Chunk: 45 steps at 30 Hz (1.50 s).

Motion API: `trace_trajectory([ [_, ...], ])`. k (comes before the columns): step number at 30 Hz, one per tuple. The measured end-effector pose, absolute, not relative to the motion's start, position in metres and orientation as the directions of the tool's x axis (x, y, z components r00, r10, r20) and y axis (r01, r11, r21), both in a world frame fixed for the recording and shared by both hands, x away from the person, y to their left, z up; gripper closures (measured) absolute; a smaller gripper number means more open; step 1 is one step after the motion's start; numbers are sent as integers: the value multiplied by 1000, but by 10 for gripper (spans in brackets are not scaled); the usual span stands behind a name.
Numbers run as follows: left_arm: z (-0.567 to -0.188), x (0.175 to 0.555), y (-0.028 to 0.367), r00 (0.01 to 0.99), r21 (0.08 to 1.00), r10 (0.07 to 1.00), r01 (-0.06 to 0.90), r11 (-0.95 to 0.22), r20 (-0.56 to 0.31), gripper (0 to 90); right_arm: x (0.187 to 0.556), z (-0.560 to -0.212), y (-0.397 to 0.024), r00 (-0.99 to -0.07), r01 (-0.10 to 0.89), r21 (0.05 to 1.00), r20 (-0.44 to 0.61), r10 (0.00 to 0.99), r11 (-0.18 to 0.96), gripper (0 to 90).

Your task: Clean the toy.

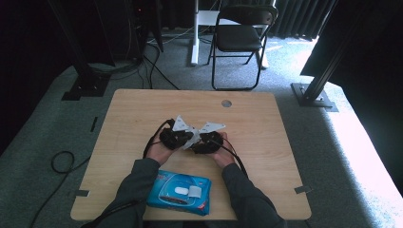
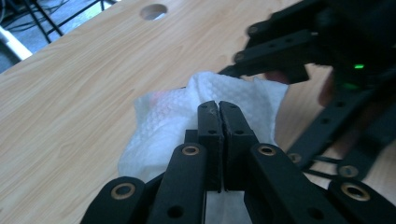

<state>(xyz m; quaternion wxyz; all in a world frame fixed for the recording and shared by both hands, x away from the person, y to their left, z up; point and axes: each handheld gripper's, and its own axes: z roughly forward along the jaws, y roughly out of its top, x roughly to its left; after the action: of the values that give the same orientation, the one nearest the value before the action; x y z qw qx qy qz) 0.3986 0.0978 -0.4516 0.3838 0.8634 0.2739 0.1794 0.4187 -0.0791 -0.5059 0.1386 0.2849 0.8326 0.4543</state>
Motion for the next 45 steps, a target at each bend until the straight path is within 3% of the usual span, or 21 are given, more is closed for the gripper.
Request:
trace_trajectory([
  [15,-449,393,90,807,769,580,298,-566,114,885,418,-504,-82,-797,348,839,29,604,419,343],
  [30,-446,412,128,699,791,710,387,-474,84,885,413,-505,-86,-810,334,841,26,586,425,343],
  [45,-450,416,124,695,800,718,410,-439,39,885,407,-502,-82,-823,313,847,15,568,431,343],
])
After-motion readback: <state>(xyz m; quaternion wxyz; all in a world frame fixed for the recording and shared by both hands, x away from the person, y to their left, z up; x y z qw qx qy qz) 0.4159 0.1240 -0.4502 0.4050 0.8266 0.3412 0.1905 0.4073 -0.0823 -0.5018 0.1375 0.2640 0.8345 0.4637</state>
